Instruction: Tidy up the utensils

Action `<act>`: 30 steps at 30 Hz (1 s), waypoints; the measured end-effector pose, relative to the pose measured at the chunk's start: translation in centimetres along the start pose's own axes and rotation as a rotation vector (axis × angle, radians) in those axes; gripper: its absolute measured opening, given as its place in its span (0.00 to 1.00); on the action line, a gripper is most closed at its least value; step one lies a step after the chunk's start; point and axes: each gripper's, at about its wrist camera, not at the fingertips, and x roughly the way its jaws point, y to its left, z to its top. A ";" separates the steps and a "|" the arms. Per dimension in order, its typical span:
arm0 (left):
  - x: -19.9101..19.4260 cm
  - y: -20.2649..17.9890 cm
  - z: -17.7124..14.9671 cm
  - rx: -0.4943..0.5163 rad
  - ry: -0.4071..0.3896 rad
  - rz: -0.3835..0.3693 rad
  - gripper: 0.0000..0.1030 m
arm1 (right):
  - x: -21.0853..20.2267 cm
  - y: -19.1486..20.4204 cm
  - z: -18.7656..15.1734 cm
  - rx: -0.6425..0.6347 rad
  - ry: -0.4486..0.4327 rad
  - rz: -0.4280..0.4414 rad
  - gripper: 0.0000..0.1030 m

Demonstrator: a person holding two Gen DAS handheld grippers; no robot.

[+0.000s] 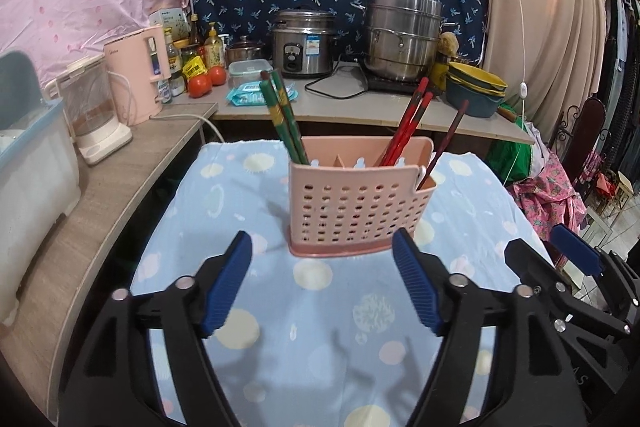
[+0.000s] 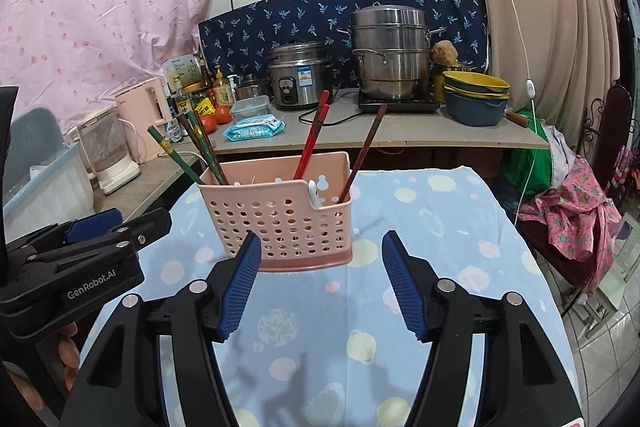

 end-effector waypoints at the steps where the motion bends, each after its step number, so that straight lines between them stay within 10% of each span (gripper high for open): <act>1: -0.1 0.1 -0.3 -0.002 0.003 0.005 0.73 | -0.1 0.0 -0.4 -0.006 0.003 -0.005 0.62; 20: -0.5 0.4 -2.7 0.000 0.024 0.058 0.90 | -1.1 -1.0 -3.3 0.015 0.034 -0.036 0.94; 30: -0.3 0.2 -3.3 0.012 0.038 0.069 0.91 | -1.0 -0.8 -3.8 0.000 0.045 -0.048 0.94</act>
